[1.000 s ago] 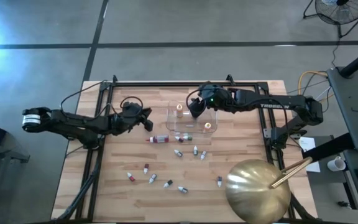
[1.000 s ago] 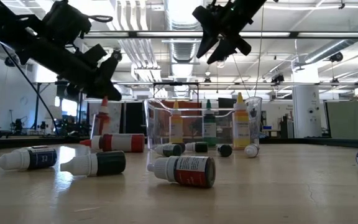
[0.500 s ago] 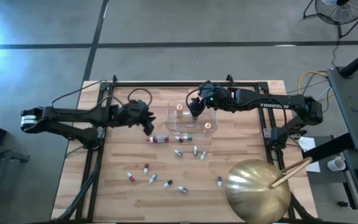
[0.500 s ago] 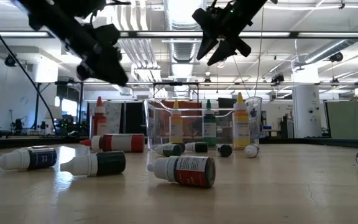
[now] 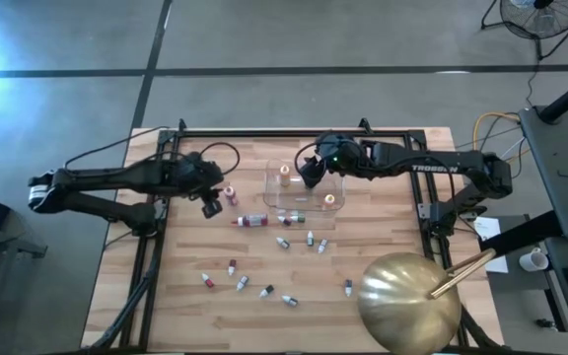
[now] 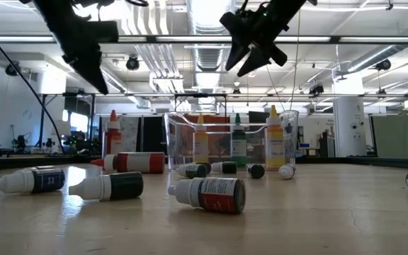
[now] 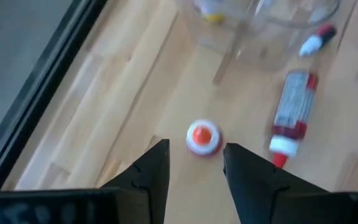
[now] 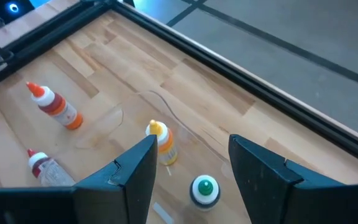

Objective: Pick & Place food coloring
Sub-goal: Put the large orange food coloring bottle in the transparent bin

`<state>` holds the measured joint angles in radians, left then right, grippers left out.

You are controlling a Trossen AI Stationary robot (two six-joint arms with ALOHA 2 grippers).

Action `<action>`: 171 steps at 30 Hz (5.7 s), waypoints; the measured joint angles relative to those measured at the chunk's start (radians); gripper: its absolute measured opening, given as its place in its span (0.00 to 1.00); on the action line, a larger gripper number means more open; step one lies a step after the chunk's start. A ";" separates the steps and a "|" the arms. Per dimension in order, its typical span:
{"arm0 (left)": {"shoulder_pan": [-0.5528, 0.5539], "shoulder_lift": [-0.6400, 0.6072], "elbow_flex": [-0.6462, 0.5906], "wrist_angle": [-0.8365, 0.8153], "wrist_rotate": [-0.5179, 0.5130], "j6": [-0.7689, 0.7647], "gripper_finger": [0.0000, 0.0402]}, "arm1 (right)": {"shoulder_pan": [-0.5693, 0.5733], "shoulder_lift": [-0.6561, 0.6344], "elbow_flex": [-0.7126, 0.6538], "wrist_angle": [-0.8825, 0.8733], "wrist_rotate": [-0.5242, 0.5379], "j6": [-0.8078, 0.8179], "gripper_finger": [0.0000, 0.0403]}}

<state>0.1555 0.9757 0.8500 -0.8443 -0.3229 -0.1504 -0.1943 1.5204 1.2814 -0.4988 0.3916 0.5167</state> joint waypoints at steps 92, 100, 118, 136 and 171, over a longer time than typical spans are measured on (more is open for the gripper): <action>0.069 -0.027 -0.229 0.175 -0.041 -0.186 0.35 | 0.032 0.000 -0.085 0.014 0.034 0.005 0.48; 0.069 -0.047 -0.225 0.182 -0.034 -0.171 0.45 | 0.030 0.000 -0.085 0.044 0.036 0.004 0.48; 0.069 -0.030 -0.364 0.504 -0.034 0.043 0.46 | 0.030 0.000 -0.085 0.054 0.031 0.007 0.48; 0.072 0.032 -0.367 0.566 -0.004 0.047 0.46 | 0.030 0.000 -0.087 0.063 0.028 0.004 0.48; 0.074 0.054 -0.366 0.621 -0.104 0.046 0.37 | 0.030 0.000 -0.106 0.063 0.027 0.006 0.48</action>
<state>0.2291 1.0296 0.4837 -0.2230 -0.4267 -0.1040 -0.1638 1.5200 1.1755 -0.4355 0.4191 0.5232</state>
